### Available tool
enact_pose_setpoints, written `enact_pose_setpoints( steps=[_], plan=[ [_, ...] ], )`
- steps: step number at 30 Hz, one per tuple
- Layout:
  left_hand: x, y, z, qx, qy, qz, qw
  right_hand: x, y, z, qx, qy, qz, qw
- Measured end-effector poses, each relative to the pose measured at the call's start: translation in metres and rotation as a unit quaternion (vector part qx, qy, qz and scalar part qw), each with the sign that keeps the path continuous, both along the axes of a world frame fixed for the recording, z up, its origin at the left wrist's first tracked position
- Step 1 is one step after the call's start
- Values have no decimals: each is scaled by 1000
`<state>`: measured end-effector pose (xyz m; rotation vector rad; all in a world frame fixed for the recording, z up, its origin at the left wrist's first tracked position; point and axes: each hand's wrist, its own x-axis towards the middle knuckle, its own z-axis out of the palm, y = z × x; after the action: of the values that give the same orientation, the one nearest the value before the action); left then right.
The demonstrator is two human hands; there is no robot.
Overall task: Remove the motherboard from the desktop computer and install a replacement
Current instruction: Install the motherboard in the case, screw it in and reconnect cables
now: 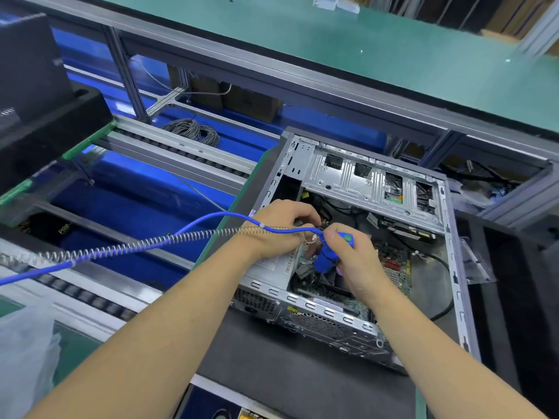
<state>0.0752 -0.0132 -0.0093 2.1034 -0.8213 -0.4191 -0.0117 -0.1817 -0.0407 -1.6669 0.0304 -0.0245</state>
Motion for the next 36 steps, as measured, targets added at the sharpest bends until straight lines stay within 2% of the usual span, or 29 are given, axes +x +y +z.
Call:
enact_pose_setpoints(
  steps=[3,7,11,20,24,27,30,33,36],
  plan=[
    [0,0,0,2,-2,-3,1000,-1,1,0,15,-5,3,1000],
    [-4,-2,2,-14,40,16,999,-2,1,-1,66,-6,-9,998],
    [-5,-1,1,-26,64,21,997,-1,3,-2,34,4,-10,999],
    [-2,-2,4,9,-3,-4,1000,5,8,1,91,14,-5,996],
    [0,-3,2,35,-2,29,999,6,4,2,88,13,25,996],
    [-1,-4,-1,27,7,32,999,11,0,7,132,50,-54,989],
    [-1,-4,-1,18,0,27,999,12,-6,2,73,43,-122,989],
    [0,-2,0,18,-11,12,1000,6,-6,0,34,51,-90,994],
    [0,-2,2,19,-5,12,1000,4,-1,1,63,53,-55,995]
  ],
)
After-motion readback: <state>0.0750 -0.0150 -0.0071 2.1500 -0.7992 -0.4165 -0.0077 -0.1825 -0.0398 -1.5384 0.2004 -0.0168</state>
